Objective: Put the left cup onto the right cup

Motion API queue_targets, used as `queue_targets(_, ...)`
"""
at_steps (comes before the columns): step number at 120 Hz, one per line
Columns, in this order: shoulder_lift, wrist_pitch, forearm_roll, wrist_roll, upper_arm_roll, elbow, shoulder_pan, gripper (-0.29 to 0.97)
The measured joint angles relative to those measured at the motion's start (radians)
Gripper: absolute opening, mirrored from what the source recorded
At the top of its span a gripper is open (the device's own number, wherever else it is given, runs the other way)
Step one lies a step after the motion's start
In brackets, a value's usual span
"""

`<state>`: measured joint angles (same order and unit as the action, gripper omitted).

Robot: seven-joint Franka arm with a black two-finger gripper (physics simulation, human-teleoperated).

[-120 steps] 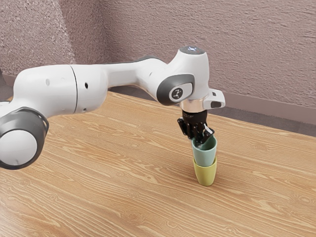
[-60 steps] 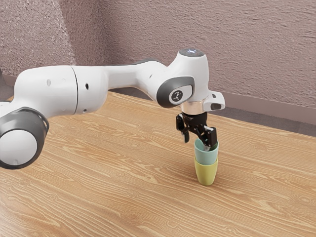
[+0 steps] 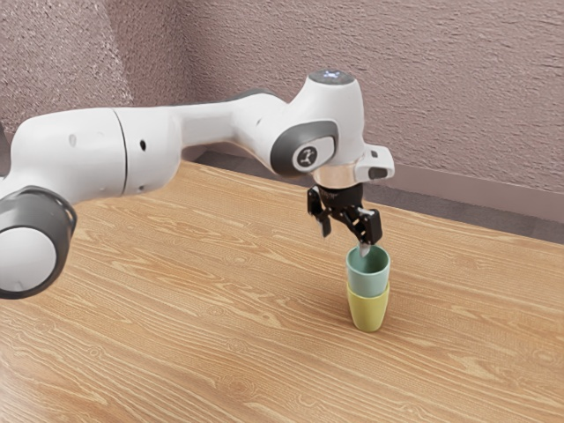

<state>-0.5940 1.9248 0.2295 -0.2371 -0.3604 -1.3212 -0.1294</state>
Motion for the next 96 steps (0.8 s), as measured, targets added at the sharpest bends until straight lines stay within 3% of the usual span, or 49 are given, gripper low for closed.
queue_targets(23,0.038,-0.005,0.002,0.001,0.001,-0.003,0.0,0.68)
queue_targets(41,0.131,-0.015,-0.003,0.003,0.02,-0.06,0.005,0.68)
queue_targets(67,0.287,-0.047,-0.067,0.004,0.085,-0.194,0.044,0.68)
queue_targets(96,0.353,-0.148,-0.088,0.011,0.135,-0.225,0.106,0.68)
